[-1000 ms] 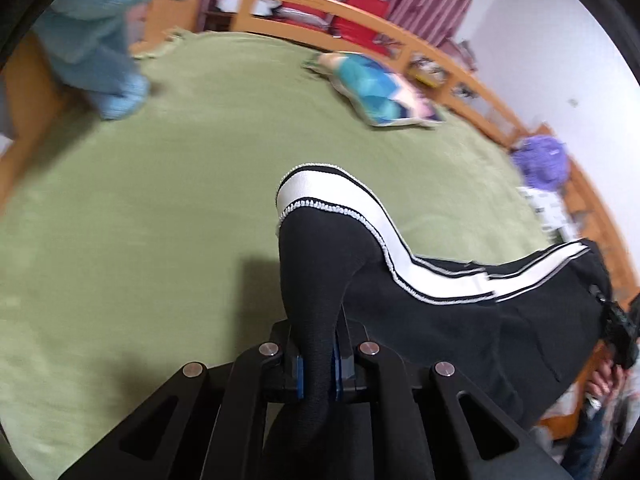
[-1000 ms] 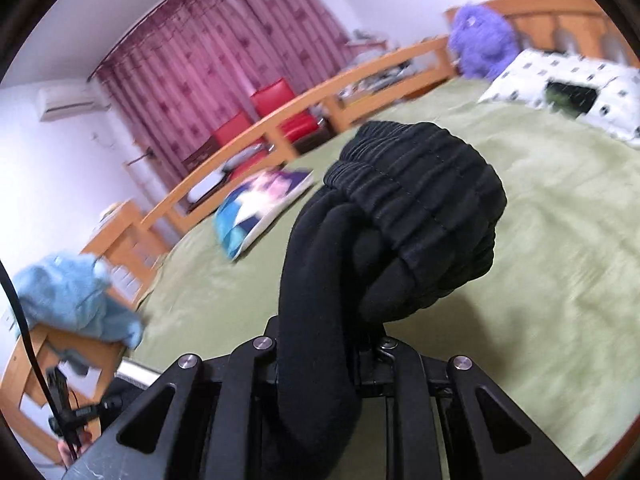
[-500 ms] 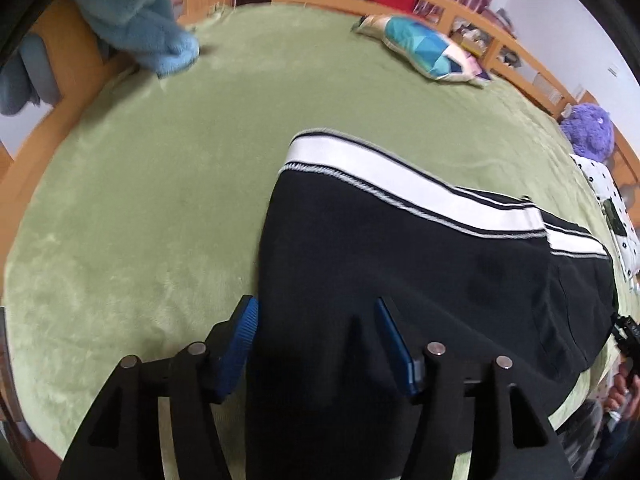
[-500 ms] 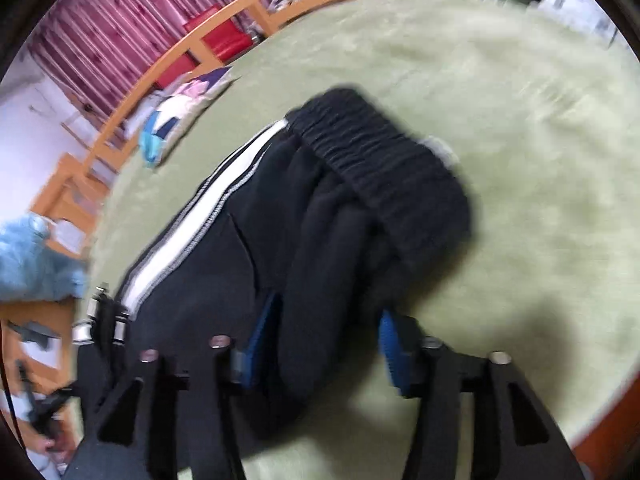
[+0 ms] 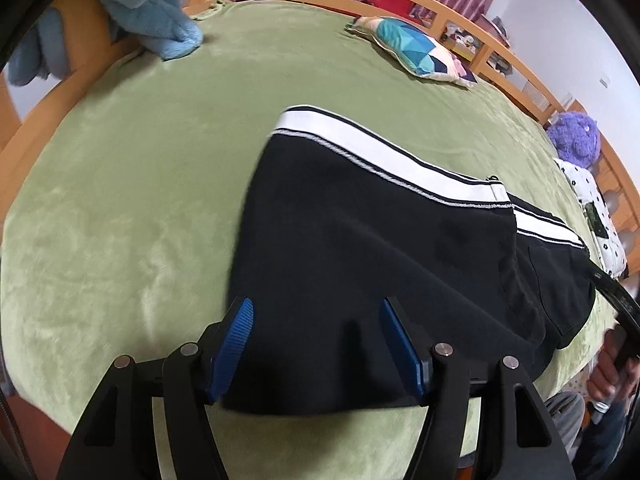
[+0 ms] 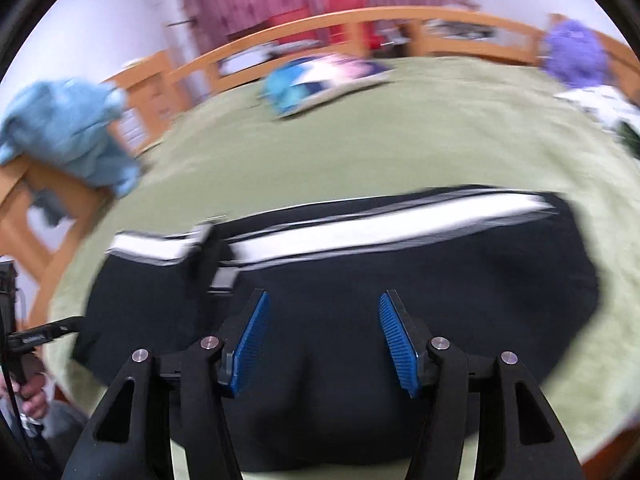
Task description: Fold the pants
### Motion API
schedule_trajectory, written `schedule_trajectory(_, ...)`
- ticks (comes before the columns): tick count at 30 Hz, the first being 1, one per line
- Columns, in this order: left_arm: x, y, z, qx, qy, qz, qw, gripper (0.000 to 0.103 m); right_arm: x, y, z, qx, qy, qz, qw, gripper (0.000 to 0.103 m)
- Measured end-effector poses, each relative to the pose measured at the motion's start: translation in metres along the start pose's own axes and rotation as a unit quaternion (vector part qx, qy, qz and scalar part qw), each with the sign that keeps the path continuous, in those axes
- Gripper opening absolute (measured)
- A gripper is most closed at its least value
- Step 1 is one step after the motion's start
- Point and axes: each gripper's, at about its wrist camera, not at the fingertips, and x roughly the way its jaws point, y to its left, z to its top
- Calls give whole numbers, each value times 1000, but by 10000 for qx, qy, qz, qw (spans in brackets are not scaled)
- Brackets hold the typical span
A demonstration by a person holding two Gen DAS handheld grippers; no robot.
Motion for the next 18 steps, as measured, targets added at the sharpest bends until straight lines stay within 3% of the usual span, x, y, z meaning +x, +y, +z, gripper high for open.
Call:
schedule_trajectory(4, -8, 21, -10, -171, -8, -12, 9999, 64, 43, 60, 4, -352, 207, 615, 9973, 57)
schedule_trajectory(8, -8, 36, -15, -258, 56, -29, 9996, 64, 87, 97, 13, -689, 414, 612, 9949, 58)
schedule_trajectory(9, -7, 39, -15, -274, 57, -54, 9996, 64, 97, 101, 16, -692, 505, 515, 9950, 55)
schedule_trajectory(10, -7, 41, -16, -289, 59, -97, 9995, 64, 108, 103, 20, -633, 622, 433, 9951, 32)
schedule_trajectory(12, -7, 44, -16, -300, 71, -144, 9994, 64, 122, 106, 31, -502, 842, 570, 9936, 13)
schedule_trajectory(15, -7, 46, -15, -344, 39, -228, 9991, 64, 101, 93, 50, -49, 258, 991, 9947, 11)
schedule_trajectory(18, -6, 44, -13, -352, 24, -351, 9988, 64, 109, 75, 53, 510, 410, 936, 9935, 15)
